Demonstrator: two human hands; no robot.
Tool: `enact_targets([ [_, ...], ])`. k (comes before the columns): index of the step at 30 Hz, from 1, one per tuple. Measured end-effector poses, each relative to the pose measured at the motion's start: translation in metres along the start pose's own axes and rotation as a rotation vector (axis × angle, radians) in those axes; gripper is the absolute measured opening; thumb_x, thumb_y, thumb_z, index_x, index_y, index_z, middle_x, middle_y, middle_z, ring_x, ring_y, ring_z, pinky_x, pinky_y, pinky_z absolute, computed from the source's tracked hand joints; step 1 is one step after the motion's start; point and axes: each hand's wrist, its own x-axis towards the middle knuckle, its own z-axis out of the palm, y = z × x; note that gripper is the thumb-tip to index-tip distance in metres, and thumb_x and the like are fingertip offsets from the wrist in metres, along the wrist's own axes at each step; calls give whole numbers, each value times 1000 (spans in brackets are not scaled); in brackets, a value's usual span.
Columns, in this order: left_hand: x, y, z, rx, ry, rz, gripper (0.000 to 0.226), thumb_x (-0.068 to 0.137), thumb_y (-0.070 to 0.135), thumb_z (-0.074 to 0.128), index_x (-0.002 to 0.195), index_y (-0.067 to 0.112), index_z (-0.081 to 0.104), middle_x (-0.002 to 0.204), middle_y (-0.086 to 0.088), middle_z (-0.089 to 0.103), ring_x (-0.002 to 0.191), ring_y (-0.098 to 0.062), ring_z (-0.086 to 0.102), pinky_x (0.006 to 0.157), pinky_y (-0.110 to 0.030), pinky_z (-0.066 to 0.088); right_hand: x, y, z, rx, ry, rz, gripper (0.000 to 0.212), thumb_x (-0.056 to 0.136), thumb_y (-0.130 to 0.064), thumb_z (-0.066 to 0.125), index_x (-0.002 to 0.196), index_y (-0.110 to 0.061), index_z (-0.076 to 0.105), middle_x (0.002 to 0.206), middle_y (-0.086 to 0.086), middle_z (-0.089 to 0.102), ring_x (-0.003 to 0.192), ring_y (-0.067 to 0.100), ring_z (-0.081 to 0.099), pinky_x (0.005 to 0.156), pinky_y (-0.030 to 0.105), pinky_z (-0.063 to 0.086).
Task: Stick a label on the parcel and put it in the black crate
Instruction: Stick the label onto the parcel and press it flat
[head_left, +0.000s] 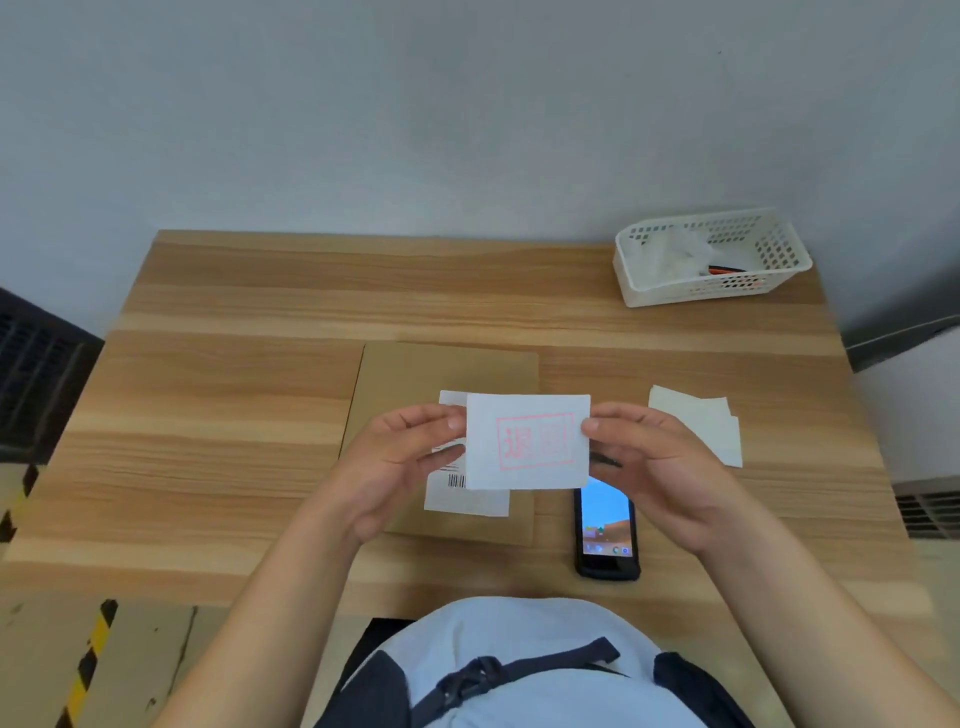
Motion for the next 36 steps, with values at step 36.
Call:
enact_targets([
  [36, 91, 16, -145, 218, 154, -46, 32, 79, -2, 76, 102, 17, 64, 82, -4, 69, 70, -13, 65, 62, -21, 50, 131, 71, 155, -318, 698, 33, 15, 83, -5, 74, 77, -19, 70, 82, 0, 70, 69, 16, 60, 60, 27, 45],
])
